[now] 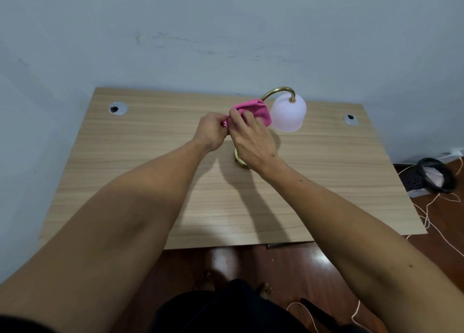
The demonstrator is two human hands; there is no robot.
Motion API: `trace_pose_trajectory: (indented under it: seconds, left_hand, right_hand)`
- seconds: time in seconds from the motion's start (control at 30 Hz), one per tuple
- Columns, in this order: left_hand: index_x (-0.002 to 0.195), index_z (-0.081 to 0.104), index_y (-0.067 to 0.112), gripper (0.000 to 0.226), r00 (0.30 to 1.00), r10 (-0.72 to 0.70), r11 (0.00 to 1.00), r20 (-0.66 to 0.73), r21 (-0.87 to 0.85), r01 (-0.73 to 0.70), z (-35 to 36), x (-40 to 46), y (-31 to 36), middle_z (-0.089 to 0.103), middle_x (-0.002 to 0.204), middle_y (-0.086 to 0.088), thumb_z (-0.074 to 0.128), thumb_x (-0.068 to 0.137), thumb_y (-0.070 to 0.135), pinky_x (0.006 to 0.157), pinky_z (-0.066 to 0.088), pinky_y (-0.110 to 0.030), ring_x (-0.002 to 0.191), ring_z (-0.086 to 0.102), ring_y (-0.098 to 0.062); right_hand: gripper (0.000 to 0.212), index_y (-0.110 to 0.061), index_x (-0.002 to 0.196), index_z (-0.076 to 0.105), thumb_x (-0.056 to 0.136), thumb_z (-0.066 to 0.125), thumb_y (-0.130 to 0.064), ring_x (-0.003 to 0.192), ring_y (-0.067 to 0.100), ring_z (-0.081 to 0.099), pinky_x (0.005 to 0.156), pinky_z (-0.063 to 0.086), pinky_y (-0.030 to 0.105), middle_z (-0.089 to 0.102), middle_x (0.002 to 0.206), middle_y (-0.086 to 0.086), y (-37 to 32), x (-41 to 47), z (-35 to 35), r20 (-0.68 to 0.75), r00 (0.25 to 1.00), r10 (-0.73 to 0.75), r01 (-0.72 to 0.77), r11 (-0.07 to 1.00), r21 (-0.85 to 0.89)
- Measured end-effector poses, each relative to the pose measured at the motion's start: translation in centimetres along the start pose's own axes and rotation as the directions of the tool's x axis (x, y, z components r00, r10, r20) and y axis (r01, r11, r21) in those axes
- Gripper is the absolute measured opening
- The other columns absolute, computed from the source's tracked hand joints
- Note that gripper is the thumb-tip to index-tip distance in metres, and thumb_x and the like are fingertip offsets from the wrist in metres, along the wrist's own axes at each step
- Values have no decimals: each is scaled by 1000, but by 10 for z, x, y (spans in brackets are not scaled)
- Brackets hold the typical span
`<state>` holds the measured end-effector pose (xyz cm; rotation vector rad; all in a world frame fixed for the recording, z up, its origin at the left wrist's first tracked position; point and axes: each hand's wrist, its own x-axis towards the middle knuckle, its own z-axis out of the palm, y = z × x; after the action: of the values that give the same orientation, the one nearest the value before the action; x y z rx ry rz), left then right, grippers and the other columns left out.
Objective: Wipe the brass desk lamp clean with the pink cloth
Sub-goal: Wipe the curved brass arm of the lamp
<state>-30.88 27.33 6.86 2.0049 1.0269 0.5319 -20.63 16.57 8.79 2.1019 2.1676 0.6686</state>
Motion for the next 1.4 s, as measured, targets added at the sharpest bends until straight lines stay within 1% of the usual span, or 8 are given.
trace_pose_trajectory:
  seconds: [0.2, 0.3, 0.4, 0.47, 0.57, 0.9, 1.23, 1.4]
  left_hand:
    - [91, 76, 6, 25, 999, -22, 999, -32, 27, 22, 5, 3, -4, 68, 76, -18, 53, 85, -2, 68, 45, -33, 74, 52, -17]
    - [84, 74, 5, 17, 1000, -17, 1000, -12, -13, 17, 7, 3, -5, 57, 70, -6, 59, 84, -2, 67, 41, -28, 72, 48, -13]
    - [78, 72, 12, 11, 999, -42, 984, 8, -170, 43, 10, 4, -9, 59, 67, 2, 76, 84, 4, 68, 46, -13, 63, 50, 1]
    - [88, 76, 10, 6, 997, -70, 973, 11, -220, 71, 12, 4, -10, 68, 74, 2, 78, 85, 6, 74, 50, -11, 67, 58, 2]
    - [97, 78, 9, 12, 996, -88, 967, 14, -240, 89, 13, 6, -11, 72, 83, 0, 79, 85, 7, 75, 48, -12, 76, 62, -5]
    - [95, 79, 7, 12, 1000, -4, 985, 8, -175, 6, 10, 8, -11, 78, 88, -10, 79, 84, 10, 79, 55, -23, 81, 63, -9]
    - [105, 72, 9, 26, 982, -187, 955, -19, -238, 177, 17, -2, -6, 73, 93, -8, 83, 82, 13, 89, 57, -30, 87, 68, -18]
    - [115, 63, 9, 40, 957, -290, 938, -28, -205, 278, 35, -14, -5, 66, 93, -3, 83, 83, 23, 84, 51, -24, 87, 64, -15]
  right_hand:
    - [39, -1, 122, 61, 88, 42, -5, 102, 33, 51, 71, 40, 42, 51, 134, 15, -4, 4, 2, 53, 999, 4, -6, 999, 34]
    - [27, 3, 109, 64, 87, 49, 0, 97, 35, 53, 78, 46, 45, 58, 122, 21, 4, 2, 2, -49, 999, -21, 32, 975, 218]
    - [19, 4, 106, 63, 92, 50, 3, 99, 34, 53, 85, 47, 41, 60, 113, 22, 15, -4, -11, -208, 969, 137, -43, 914, 404]
    - [23, 2, 115, 62, 98, 47, -3, 105, 34, 55, 91, 51, 43, 61, 116, 21, 26, -4, -18, -263, 924, 277, -139, 885, 443]
    - [25, 9, 118, 61, 94, 53, 7, 112, 31, 50, 96, 48, 40, 58, 123, 25, 32, 1, -19, -327, 919, 222, -96, 927, 362]
    - [54, 4, 133, 60, 80, 52, 8, 124, 43, 50, 98, 50, 54, 57, 140, 24, 39, -18, 12, -111, 987, -118, 144, 951, 273]
    - [35, 4, 111, 67, 81, 48, 4, 106, 41, 52, 93, 46, 45, 59, 117, 21, 64, -81, 36, 12, 962, 273, -237, 809, 538]
    - [37, 6, 110, 67, 83, 42, 1, 108, 41, 52, 96, 45, 43, 61, 117, 22, 65, -88, 48, 11, 970, 243, -201, 774, 600]
